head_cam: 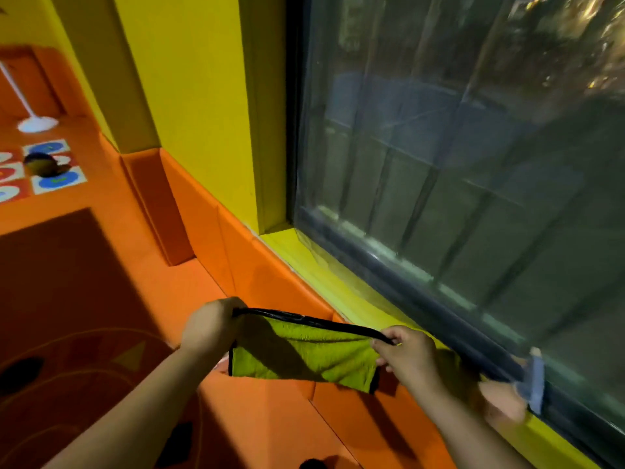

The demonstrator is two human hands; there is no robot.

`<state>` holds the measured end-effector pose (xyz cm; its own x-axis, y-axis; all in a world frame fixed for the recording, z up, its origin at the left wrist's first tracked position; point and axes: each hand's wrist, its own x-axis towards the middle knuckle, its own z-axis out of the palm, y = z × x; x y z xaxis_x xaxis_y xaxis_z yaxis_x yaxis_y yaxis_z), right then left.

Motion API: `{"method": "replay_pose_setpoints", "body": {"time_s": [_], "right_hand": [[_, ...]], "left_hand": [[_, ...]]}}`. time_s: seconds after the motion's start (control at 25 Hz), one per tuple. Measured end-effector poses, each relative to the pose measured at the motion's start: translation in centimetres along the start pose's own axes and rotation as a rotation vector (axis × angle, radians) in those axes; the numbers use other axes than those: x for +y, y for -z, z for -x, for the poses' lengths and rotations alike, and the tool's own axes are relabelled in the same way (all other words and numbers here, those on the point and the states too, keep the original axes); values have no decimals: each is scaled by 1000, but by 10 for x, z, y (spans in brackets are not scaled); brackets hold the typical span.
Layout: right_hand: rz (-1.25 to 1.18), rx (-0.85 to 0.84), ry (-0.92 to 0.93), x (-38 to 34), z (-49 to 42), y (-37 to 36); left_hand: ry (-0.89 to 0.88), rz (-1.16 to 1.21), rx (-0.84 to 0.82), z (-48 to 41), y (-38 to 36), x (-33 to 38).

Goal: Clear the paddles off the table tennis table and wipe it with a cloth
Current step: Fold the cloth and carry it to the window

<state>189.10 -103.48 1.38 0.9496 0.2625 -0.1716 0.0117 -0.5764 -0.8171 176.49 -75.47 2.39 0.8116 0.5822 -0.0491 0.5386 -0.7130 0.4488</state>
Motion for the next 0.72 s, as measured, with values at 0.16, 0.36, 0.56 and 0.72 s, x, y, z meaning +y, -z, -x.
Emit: {"method": "replay_pose_setpoints", "body": {"time_s": [0.16, 0.36, 0.56, 0.72], "right_hand": [[-91, 209, -50, -19, -62, 12], [48, 367, 5, -5, -84, 6], [321, 45, -106, 42, -86, -46], [446, 120, -235, 43, -82, -83]], "left_hand": [[-124, 175, 110, -96, 3, 48], [-277, 298, 34, -167, -41, 63], [-343, 169, -417, -192, -96, 28], [-445, 240, -503, -214, -103, 5]]}}
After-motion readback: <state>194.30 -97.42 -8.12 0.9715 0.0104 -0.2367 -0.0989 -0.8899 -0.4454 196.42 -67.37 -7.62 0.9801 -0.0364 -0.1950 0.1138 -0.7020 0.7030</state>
